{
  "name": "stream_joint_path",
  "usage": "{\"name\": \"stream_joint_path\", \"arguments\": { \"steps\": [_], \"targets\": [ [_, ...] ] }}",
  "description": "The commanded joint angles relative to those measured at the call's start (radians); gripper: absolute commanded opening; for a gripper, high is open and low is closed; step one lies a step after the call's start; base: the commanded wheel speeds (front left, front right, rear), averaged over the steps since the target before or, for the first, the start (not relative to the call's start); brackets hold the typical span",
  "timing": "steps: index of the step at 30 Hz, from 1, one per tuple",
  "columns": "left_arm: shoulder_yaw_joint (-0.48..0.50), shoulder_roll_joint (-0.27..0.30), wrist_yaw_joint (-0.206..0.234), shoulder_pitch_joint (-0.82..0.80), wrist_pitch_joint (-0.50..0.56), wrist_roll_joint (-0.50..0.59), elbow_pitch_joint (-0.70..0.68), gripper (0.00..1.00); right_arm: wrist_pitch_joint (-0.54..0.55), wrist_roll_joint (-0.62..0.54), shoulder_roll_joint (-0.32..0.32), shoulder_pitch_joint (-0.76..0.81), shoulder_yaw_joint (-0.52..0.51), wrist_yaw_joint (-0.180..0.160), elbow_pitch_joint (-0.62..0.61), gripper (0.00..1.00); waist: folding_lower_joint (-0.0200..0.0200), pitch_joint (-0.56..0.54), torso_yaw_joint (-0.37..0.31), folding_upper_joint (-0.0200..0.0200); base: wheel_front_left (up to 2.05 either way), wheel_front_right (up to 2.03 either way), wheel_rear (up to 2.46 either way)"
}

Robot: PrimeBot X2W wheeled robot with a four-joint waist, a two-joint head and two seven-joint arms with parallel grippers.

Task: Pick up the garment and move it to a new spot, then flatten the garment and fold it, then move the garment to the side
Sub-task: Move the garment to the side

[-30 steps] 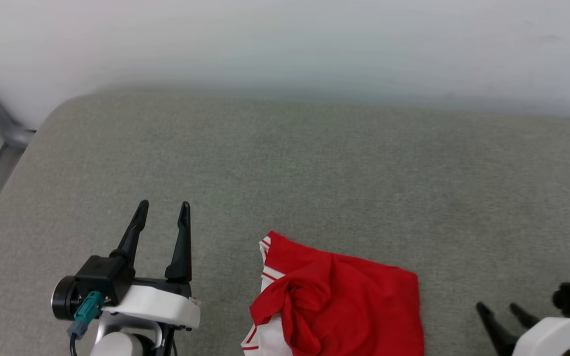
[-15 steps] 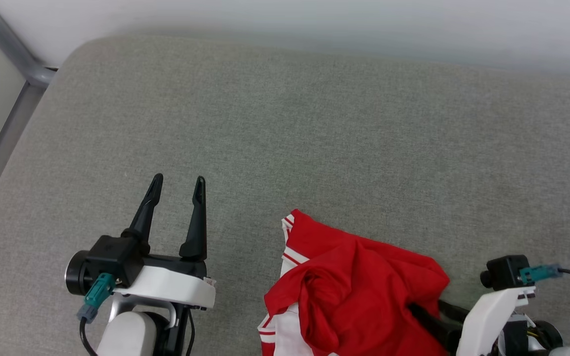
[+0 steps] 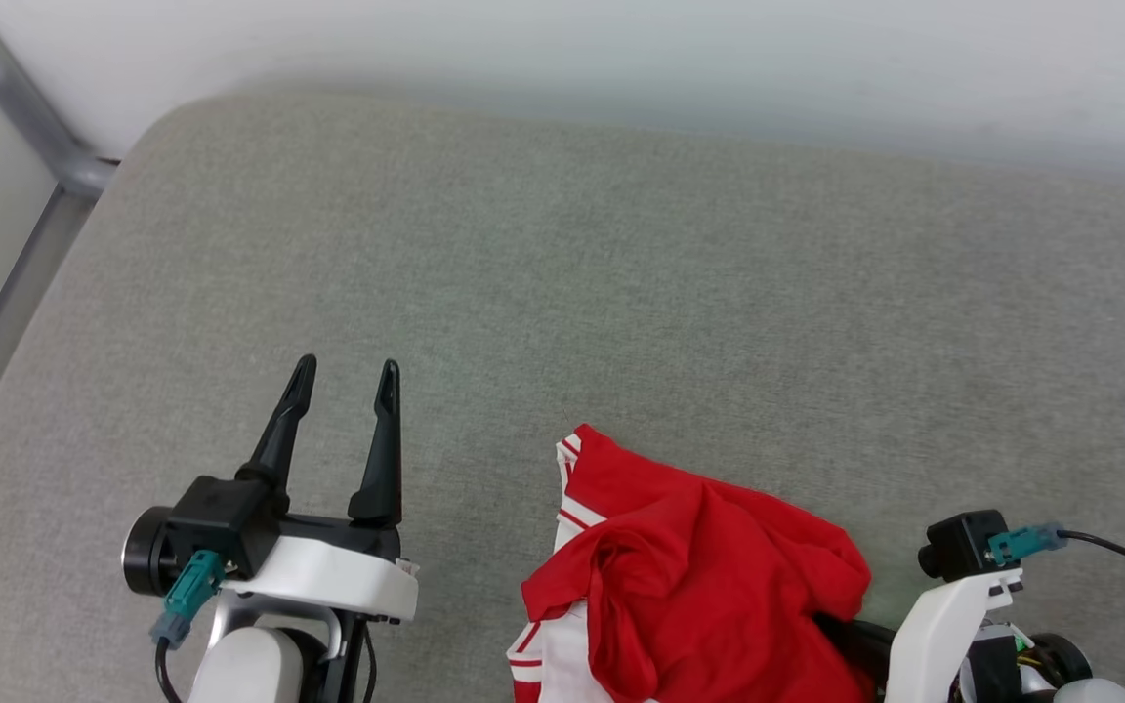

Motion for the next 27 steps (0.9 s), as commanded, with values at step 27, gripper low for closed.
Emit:
{"name": "stream_joint_path", "arguments": {
  "steps": [27],
  "targets": [
    [-0.024, 0.059, -0.041, -0.08, 0.012, 0.077, -0.082, 1.0, 0.127, -0.184, -0.159, -0.145, -0.195, -0.002, -0.121, 0.0, 0.0, 0.148, -0.492, 0.0, 0.0, 0.0, 0.0]
  ]
}}
